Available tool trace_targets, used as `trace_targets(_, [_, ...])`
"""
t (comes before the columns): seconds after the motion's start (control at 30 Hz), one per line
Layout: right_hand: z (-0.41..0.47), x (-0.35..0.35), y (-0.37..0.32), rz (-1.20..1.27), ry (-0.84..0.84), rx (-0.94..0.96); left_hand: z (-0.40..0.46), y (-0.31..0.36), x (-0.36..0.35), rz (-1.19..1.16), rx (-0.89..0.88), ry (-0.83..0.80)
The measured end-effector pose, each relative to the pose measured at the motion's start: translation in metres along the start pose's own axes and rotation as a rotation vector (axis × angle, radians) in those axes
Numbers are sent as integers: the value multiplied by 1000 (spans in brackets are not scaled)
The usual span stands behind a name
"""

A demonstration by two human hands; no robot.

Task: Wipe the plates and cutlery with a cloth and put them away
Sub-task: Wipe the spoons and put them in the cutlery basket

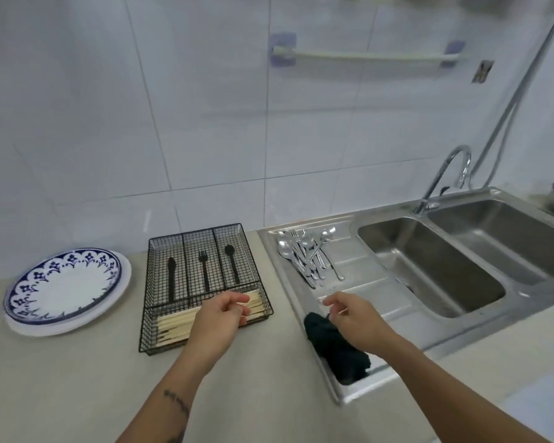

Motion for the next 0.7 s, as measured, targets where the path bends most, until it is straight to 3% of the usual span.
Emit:
trace_targets(0.27, [41,24,50,-173,-244,181,-14,12,-113,54,109,69])
trace_targets(0.47, [44,-5,53,-407,-385,327,-18,16,-129,71,169,150])
trace_targets(0.6, [46,-15,56,-668,-309,466,-14,16,-137,55,204,186])
trace_targets(0.7, [58,-6,63,-612,-288,478,-6,19,-143,49,214,188])
Point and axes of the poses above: each hand's wrist, its own z-axis towards the middle knuckle, its own x-axis out of the back of the hand, y = z × x, the point moved 2 cm from there along z, towards the middle knuckle, and after that the axes turned 11 degrees about -x, right-handed, at the moved point
